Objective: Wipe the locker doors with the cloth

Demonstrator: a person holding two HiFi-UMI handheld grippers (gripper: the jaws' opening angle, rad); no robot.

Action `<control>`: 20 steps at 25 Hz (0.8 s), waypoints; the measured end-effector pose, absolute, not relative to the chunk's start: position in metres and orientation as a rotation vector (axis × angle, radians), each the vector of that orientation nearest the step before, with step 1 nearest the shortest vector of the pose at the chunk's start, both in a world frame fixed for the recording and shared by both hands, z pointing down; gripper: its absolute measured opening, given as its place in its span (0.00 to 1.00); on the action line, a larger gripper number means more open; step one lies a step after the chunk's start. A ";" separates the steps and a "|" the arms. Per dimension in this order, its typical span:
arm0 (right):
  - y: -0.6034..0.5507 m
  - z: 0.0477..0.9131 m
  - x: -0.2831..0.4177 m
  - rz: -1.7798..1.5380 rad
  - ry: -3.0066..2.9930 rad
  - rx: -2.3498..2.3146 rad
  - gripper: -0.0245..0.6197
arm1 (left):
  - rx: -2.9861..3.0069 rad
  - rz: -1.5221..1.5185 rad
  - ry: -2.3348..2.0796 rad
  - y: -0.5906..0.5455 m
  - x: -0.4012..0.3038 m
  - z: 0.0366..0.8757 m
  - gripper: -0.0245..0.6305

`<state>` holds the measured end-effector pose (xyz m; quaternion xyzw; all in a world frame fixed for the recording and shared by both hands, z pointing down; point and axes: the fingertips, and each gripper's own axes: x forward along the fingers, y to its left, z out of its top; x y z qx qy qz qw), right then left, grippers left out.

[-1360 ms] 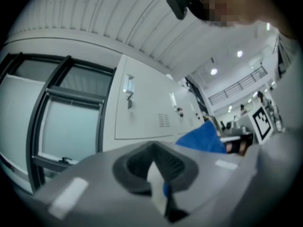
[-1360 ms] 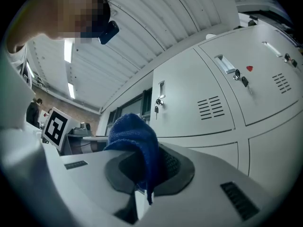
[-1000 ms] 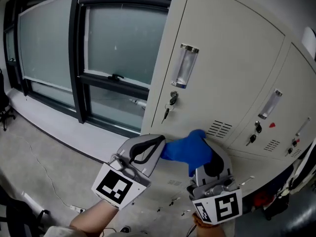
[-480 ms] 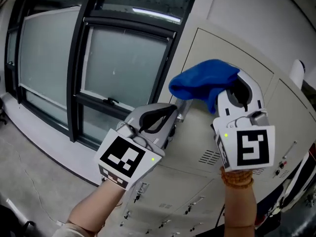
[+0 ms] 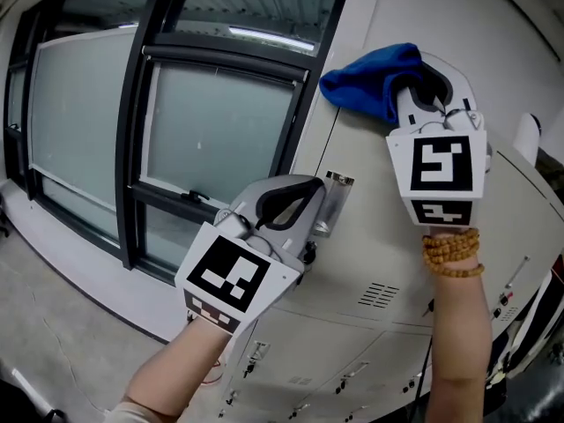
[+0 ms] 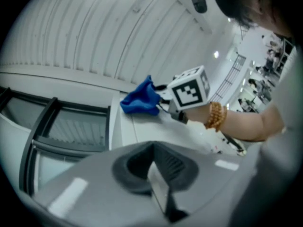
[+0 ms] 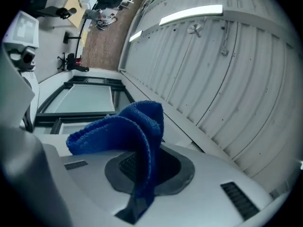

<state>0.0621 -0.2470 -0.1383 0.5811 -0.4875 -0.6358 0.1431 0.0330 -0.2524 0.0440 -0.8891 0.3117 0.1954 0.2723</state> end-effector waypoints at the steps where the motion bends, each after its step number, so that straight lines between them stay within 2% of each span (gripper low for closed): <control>1: -0.254 -0.136 0.062 -1.817 -1.382 1.664 0.08 | -2.396 0.526 0.839 -0.254 0.033 0.045 0.04; 10: -0.266 -0.097 0.072 -1.803 -1.281 1.613 0.08 | -2.411 0.516 0.857 -0.262 0.028 0.055 0.04; 20: -0.257 -0.007 0.104 -1.734 -1.263 1.608 0.08 | -2.468 0.481 0.885 -0.268 0.029 0.090 0.04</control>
